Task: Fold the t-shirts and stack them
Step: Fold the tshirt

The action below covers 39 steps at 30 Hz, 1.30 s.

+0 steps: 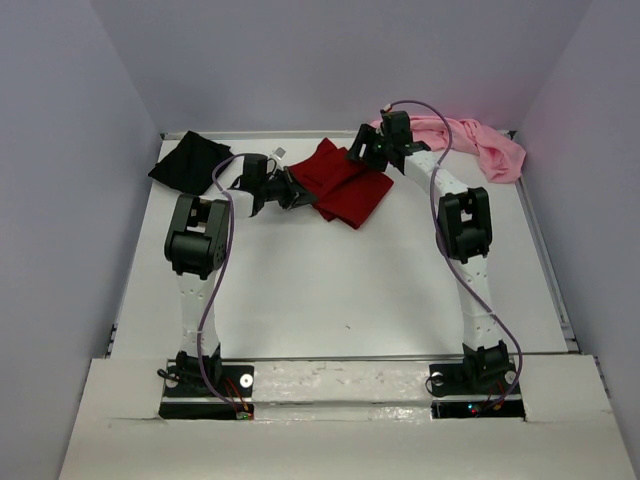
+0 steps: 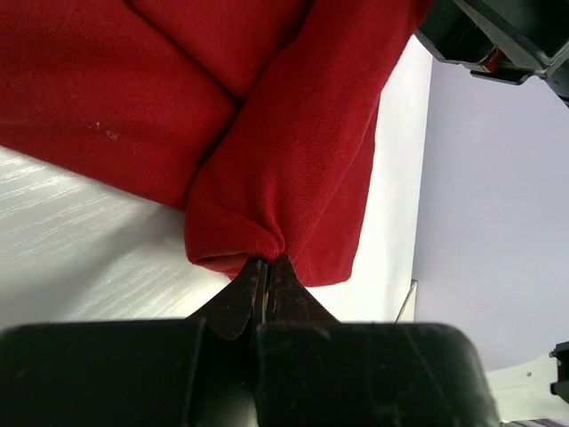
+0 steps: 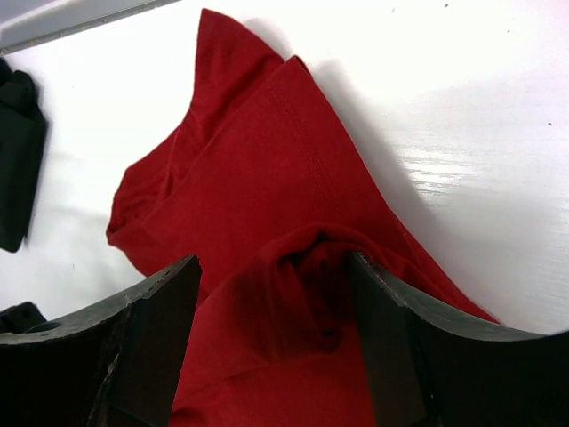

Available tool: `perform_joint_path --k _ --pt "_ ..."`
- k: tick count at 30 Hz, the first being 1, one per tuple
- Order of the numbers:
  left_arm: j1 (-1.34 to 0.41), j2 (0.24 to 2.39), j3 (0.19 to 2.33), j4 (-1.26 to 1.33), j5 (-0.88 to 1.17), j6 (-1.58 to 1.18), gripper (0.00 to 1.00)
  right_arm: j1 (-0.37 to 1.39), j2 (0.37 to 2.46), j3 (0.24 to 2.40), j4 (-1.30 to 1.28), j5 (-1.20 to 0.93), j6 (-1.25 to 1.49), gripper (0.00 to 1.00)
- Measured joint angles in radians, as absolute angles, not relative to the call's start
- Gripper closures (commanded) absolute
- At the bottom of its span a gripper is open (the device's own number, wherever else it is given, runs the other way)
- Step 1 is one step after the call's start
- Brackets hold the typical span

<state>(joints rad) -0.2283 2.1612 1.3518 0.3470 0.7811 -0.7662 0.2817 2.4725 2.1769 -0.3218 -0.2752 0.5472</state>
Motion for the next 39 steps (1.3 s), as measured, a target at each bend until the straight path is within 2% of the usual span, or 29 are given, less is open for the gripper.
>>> perform_joint_path --k 1,4,5,6,7,8,9,22,25,28,29,30,31,32,34,35,36,37,38,39 --pt "-0.228 2.161 1.352 0.347 0.780 -0.766 1.00 0.282 2.473 2.177 -0.320 -0.276 0.547 0.27" --pt "-0.228 2.161 1.352 0.350 0.775 -0.766 0.86 0.282 2.471 2.169 -0.305 -0.278 0.551 0.27" --pt "-0.228 2.162 1.352 0.350 0.775 -0.767 0.64 0.282 2.467 2.159 -0.299 -0.278 0.553 0.27" --pt "-0.228 2.162 1.352 0.350 0.774 -0.767 0.53 0.282 2.463 2.152 -0.298 -0.279 0.554 0.27" --pt "-0.228 2.162 1.352 0.352 0.774 -0.767 0.06 0.282 2.458 2.142 -0.294 -0.279 0.556 0.27" --pt "-0.228 2.162 1.353 0.350 0.774 -0.766 0.01 0.282 2.453 2.131 -0.289 -0.280 0.558 0.26" --pt "-0.228 2.162 1.353 0.352 0.776 -0.764 0.01 0.282 2.442 2.115 -0.281 -0.280 0.558 0.26" --pt "-0.226 2.127 1.357 0.309 0.724 -0.711 0.01 0.255 2.269 2.000 -0.243 -0.280 0.557 0.27" --pt "-0.219 2.092 1.380 0.272 0.712 -0.683 0.01 0.244 2.217 1.959 -0.230 -0.275 0.551 0.30" --pt "-0.210 2.058 1.405 0.248 0.706 -0.665 0.01 0.235 2.161 1.898 -0.218 -0.268 0.545 0.40" --pt "-0.205 2.048 1.419 0.240 0.706 -0.662 0.01 0.232 2.135 1.868 -0.216 -0.264 0.542 0.50" --pt "-0.200 2.043 1.438 0.229 0.707 -0.658 0.01 0.230 2.112 1.840 -0.216 -0.264 0.538 0.71" --pt "-0.196 2.042 1.457 0.218 0.707 -0.657 0.03 0.229 2.096 1.821 -0.216 -0.262 0.539 0.89" --pt "-0.193 2.042 1.479 0.205 0.709 -0.653 0.10 0.229 2.084 1.806 -0.215 -0.263 0.540 1.00" --pt "-0.187 2.045 1.547 0.145 0.714 -0.636 0.21 0.229 2.074 1.790 -0.217 -0.272 0.541 1.00" --pt "-0.184 2.049 1.576 0.125 0.715 -0.630 0.32 0.229 2.073 1.787 -0.217 -0.281 0.542 1.00" --pt "-0.183 2.053 1.606 0.103 0.714 -0.620 0.61 0.229 2.075 1.783 -0.221 -0.297 0.546 1.00" --pt "-0.181 2.061 1.645 0.075 0.711 -0.602 0.73 0.229 2.077 1.783 -0.226 -0.306 0.547 1.00" --pt "-0.181 2.075 1.692 0.039 0.709 -0.581 0.93 0.229 2.083 1.783 -0.226 -0.326 0.553 1.00" --pt "-0.182 2.093 1.739 0.009 0.702 -0.561 1.00 0.229 2.088 1.783 -0.227 -0.339 0.556 1.00"
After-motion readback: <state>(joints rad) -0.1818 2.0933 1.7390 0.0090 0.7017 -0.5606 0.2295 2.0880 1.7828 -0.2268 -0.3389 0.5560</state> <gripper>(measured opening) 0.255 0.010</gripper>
